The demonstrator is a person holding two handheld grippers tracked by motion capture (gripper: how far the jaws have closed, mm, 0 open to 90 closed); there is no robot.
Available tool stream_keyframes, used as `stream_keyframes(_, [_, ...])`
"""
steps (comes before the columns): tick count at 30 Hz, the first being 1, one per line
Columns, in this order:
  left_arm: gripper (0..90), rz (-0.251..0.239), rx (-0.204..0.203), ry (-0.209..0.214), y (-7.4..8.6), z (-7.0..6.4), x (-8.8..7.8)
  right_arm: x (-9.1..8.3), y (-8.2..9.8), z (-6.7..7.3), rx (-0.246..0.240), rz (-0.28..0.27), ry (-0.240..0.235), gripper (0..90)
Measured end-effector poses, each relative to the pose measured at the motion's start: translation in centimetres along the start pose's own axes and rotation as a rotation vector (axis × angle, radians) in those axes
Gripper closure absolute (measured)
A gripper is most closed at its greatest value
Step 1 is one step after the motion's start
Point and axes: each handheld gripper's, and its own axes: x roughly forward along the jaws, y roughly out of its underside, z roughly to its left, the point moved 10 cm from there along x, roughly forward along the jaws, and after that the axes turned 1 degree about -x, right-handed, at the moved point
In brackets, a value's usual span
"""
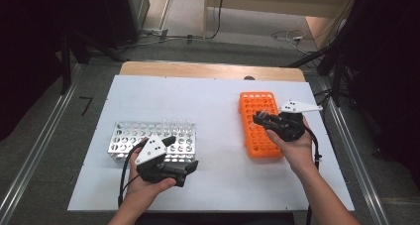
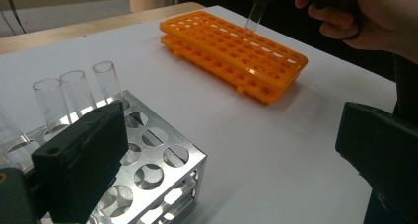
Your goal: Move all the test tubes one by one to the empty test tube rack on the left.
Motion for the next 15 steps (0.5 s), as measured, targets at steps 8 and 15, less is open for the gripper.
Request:
stream_keyframes(8, [0.0, -0.002, 0.009, 0.014, -0.2, -0.6, 0.2, -0.9, 1.0, 3.4, -0.030, -0.003, -0.065, 73.3])
stream_keyframes(15, [0.0, 0.003, 0.020, 0.025, -0.2, -1.0, 0.4, -1.3, 1.9, 5.9, -0.040, -0.005, -0.123, 73.2])
